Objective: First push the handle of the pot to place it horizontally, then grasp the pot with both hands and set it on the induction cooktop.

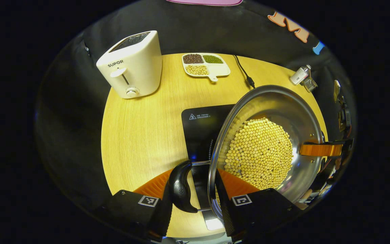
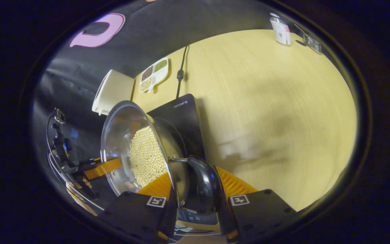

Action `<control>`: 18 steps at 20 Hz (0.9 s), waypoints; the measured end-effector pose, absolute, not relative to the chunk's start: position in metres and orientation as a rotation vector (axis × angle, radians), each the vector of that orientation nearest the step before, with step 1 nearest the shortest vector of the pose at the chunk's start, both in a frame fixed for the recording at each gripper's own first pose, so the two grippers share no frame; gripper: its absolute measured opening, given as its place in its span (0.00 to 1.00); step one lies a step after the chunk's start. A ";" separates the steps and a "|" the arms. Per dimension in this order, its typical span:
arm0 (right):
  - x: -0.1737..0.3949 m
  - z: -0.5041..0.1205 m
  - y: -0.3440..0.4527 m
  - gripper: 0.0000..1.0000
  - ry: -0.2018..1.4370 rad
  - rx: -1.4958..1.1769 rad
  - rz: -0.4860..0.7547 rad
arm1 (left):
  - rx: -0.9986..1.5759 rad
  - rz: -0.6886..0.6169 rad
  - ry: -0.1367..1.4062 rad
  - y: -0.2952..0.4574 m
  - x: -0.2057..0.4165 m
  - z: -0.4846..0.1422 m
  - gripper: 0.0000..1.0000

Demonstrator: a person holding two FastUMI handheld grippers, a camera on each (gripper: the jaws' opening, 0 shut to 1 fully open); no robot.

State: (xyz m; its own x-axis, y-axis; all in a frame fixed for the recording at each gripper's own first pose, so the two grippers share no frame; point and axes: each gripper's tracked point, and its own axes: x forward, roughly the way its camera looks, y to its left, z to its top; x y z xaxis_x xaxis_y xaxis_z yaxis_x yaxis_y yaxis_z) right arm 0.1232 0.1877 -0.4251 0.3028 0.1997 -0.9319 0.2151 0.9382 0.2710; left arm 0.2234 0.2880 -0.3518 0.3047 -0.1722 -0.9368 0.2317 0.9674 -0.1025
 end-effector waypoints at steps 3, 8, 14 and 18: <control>0.127 -0.433 0.186 0.47 1.283 0.384 -0.015 | 0.059 -0.263 1.242 0.289 0.225 -0.355 0.64; 0.129 -0.439 0.183 0.48 1.293 0.387 -0.015 | 0.078 -0.258 1.243 0.288 0.224 -0.352 0.64; 0.128 -0.439 0.182 0.48 1.289 0.382 -0.006 | 0.067 -0.254 1.236 0.288 0.222 -0.350 0.66; 0.130 -0.438 0.180 0.50 1.282 0.380 -0.011 | 0.069 -0.256 1.230 0.288 0.222 -0.350 0.67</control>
